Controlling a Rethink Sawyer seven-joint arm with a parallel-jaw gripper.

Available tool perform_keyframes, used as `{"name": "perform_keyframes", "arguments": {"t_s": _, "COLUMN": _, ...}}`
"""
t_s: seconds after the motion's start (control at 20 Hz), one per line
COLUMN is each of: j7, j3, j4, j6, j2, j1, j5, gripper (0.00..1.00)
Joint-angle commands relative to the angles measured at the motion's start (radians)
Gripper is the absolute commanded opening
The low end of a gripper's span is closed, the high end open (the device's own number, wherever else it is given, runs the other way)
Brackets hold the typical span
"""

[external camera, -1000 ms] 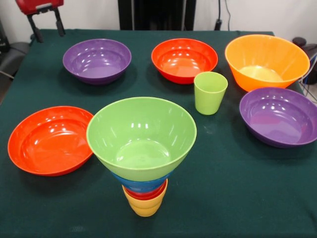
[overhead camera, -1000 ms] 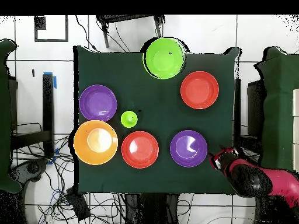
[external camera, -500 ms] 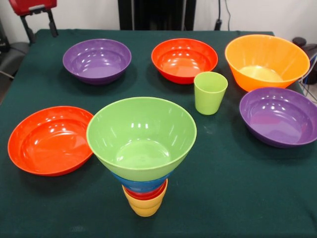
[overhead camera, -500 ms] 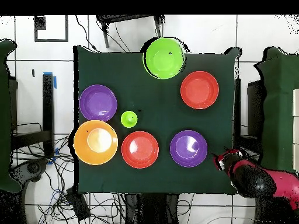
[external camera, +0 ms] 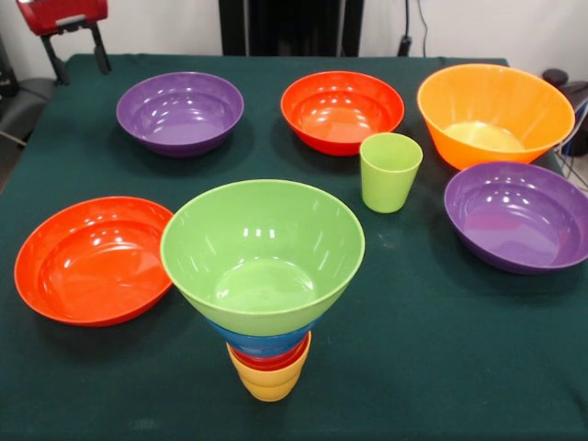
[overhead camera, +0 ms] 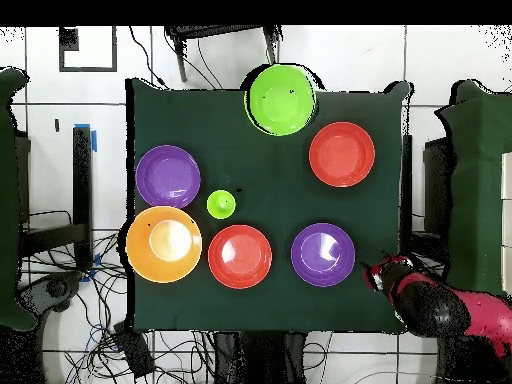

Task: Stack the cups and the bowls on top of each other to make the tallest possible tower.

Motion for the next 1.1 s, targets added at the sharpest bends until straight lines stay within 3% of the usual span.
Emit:
{"name": "perform_keyframes", "arguments": {"t_s": 0.05, "j7": -0.089, "j3": -0.056, "j4": -0.051, "j6": 0.077, "j2": 0.053, "j1": 0.083, "j5": -0.017, "gripper": 1.0}}
{"name": "perform_keyframes", "arguments": {"t_s": 0.5, "j7": -0.053, "j3": -0.07, "j4": -0.041, "j6": 0.07, "j2": 0.055, "j1": 0.103, "j5": -0.009, "gripper": 1.0}}
{"name": "perform_keyframes", "arguments": {"t_s": 1.1, "j7": -0.075, "j3": -0.077, "j4": -0.047, "j6": 0.078, "j2": 0.094, "j1": 0.087, "j5": 0.011, "gripper": 1.0}}
